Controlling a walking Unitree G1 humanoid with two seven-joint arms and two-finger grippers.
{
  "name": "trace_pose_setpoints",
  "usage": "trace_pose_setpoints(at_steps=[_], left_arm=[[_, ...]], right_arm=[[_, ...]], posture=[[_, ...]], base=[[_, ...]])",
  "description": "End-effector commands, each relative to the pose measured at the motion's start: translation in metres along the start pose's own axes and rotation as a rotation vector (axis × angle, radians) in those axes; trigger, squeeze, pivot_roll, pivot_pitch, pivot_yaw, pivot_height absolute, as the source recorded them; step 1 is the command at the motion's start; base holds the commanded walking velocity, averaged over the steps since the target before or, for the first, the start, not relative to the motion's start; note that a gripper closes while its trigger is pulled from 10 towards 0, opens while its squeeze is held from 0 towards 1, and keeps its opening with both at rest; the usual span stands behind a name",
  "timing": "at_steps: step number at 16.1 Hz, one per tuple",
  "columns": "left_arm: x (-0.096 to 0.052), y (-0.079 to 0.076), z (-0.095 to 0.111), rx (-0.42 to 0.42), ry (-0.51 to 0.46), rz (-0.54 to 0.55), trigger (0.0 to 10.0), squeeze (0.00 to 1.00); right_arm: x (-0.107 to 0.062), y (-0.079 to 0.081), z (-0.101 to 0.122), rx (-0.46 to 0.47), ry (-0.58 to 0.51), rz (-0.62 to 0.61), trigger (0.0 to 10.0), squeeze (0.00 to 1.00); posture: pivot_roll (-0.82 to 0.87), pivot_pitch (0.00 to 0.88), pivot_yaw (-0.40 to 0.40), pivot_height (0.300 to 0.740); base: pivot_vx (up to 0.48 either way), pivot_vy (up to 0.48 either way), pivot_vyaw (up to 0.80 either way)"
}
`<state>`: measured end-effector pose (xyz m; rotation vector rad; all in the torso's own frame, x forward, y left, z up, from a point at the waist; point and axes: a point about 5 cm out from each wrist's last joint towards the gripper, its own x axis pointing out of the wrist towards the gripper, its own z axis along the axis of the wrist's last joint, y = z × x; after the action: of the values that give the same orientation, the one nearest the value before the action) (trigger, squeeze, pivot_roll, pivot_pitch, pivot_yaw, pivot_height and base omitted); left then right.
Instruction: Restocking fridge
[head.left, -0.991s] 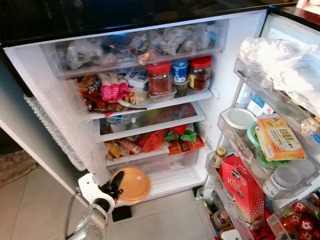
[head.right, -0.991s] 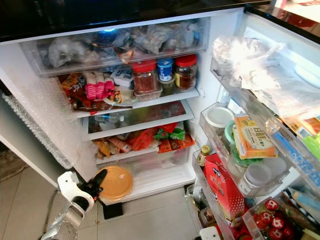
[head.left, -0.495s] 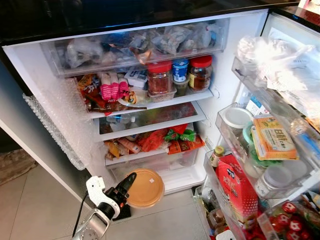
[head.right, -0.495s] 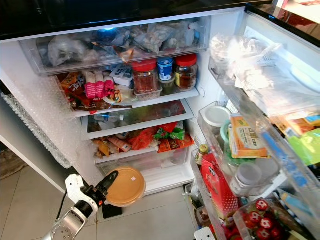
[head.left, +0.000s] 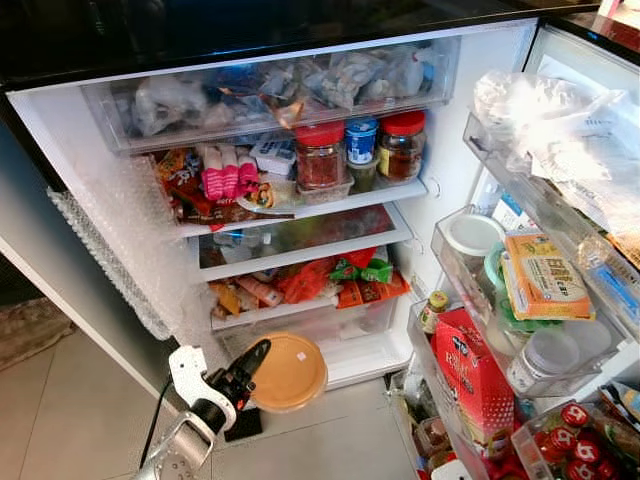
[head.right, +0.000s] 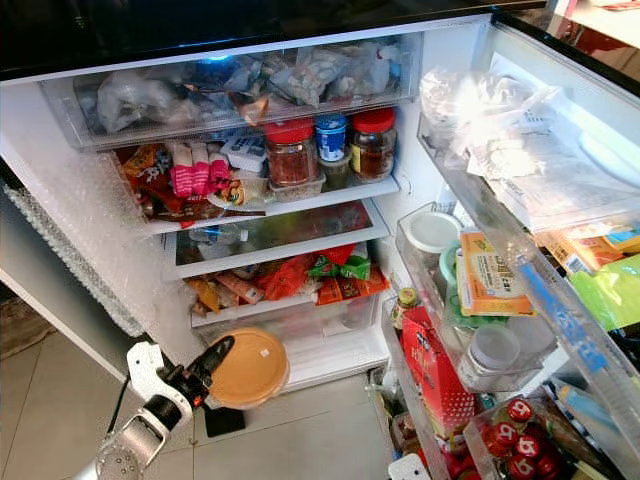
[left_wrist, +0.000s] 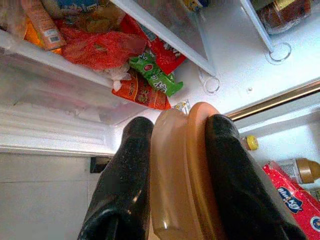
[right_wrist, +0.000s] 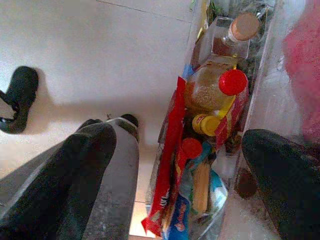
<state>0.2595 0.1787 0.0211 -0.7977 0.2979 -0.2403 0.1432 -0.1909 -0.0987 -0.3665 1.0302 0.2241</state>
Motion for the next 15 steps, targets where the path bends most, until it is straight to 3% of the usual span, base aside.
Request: trace_pose_setpoints(at_steps=[1,8,10,11,13,15], left_arm=[[-0.001,0.000,0.000,0.014,0.008,0.003,10.0,0.00],[0.000,-0.002,-0.003,0.028,0.022,-0.007,10.0,0.00],[0.003,-0.005,-0.002,0.039,0.019,-0.011,10.0,0.00],[0.004,-0.006,-0.001,0.040,0.014,-0.014,10.0,0.00],[0.005,-0.007,0.001,0.035,-0.001,-0.011,10.0,0.00],[0.005,-0.007,0.001,0.033,-0.008,-0.006,10.0,0.00]], right_arm=[[-0.003,-0.001,-0.013,-0.030,0.050,-0.003,10.0,0.00],[-0.014,-0.047,-0.034,-0.056,0.093,-0.123,10.0,0.00],[-0.009,-0.038,-0.018,0.183,0.006,-0.114,10.0,0.00],[-0.005,-0.027,-0.006,0.231,-0.041,-0.070,10.0,0.00],[0.000,-0.008,0.005,0.205,-0.056,-0.003,10.0,0.00],[0.000,-0.004,0.006,0.194,-0.057,0.012,10.0,0.00]], posture=[[-0.05,0.053,0.021,0.740],[-0.06,0.037,0.020,0.740],[-0.06,0.027,0.023,0.740],[-0.06,0.024,0.025,0.740],[-0.06,0.025,0.026,0.740],[-0.05,0.029,0.022,0.740]], base=[[0.000,0.000,0.00],[0.000,0.000,0.00],[0.000,0.000,0.00],[0.000,0.000,0.00],[0.000,0.000,0.00],[0.000,0.000,0.00]])
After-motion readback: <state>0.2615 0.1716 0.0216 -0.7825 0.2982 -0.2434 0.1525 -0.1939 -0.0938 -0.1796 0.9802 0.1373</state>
